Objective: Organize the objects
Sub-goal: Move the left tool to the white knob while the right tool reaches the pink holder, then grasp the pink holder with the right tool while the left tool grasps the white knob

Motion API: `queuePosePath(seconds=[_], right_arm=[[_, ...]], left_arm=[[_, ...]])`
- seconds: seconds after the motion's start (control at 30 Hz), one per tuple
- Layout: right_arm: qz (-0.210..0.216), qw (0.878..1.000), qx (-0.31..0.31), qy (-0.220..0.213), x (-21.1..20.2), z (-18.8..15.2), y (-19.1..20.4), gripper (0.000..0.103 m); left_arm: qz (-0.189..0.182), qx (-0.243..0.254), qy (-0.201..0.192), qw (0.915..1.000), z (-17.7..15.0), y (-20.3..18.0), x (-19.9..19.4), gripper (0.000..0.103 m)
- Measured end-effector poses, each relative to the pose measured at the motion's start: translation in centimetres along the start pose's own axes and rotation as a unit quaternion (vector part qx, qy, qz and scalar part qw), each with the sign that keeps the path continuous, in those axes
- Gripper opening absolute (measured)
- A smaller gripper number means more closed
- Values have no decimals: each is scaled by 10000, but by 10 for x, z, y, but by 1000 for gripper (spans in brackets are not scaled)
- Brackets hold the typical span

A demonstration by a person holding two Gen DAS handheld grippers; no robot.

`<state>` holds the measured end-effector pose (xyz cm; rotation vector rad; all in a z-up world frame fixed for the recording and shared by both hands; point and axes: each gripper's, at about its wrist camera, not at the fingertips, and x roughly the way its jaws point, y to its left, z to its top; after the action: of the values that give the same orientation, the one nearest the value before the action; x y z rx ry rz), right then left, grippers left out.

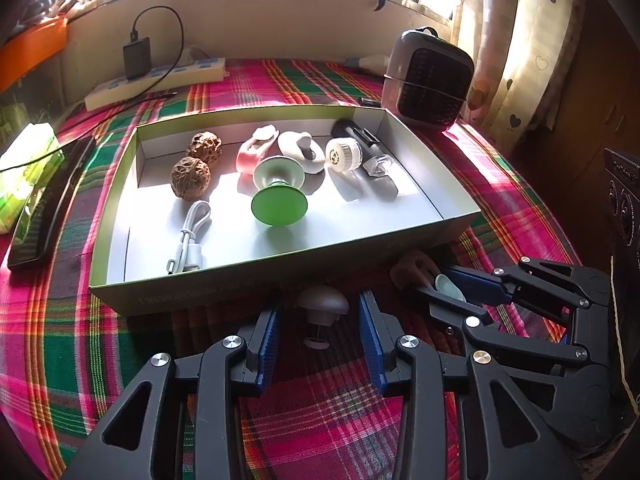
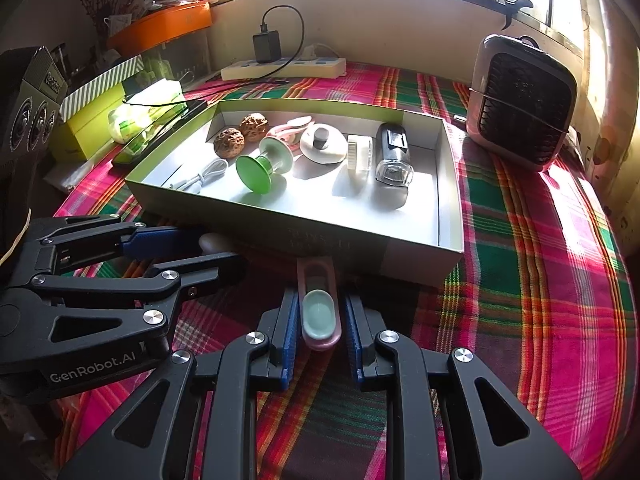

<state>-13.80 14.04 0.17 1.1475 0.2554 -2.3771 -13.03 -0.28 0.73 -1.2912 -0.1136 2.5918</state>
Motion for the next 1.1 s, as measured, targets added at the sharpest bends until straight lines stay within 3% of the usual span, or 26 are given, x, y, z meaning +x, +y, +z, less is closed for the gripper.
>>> queuePosePath(seconds=[0.17,0.4,1.1], right_arm=[[3,10000,5,-1,0,0,0,23],[-6,10000,-4,0,0,0,0,22],[-7,10000,-6,1,0,0,0,22]], left_arm=[[21,10,0,10000,0,0,0,34],[120,-31,-33,9999,1,2,0,24],[125,-29,-48,9999,0,3,-1,24]])
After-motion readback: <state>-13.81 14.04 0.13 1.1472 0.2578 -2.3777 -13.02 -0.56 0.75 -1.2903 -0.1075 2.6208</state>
